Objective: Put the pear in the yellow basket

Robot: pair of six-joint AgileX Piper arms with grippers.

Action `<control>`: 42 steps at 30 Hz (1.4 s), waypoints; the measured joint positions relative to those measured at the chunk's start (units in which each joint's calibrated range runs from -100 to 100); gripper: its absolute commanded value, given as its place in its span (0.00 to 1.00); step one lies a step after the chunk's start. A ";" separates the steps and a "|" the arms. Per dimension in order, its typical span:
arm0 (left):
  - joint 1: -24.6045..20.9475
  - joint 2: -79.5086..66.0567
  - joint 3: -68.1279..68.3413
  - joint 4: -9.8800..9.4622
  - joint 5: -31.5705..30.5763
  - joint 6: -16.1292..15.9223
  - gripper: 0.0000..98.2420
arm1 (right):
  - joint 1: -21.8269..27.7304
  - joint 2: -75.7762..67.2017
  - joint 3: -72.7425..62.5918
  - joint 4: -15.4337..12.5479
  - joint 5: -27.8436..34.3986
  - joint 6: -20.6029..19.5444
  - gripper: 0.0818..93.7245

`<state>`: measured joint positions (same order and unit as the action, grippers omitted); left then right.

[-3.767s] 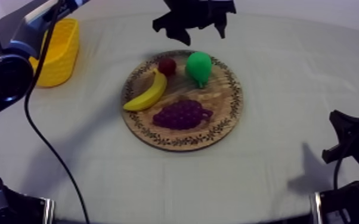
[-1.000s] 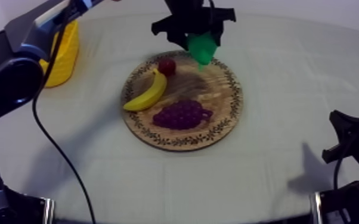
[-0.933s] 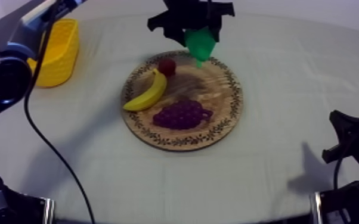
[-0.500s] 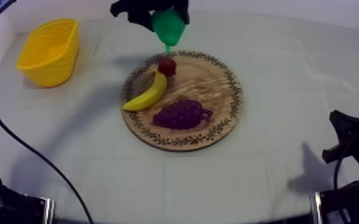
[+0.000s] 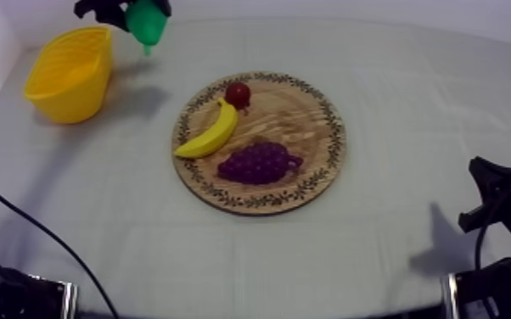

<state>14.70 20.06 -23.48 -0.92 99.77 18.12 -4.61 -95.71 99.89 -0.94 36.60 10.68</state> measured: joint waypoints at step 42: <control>-20.50 18.16 -5.27 0.47 -9.37 -8.75 0.69 | 0.00 0.00 0.00 0.00 0.00 0.01 0.00</control>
<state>-5.80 38.22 -28.75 -0.45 90.40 9.37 -4.61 -95.71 99.89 -0.94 36.60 10.69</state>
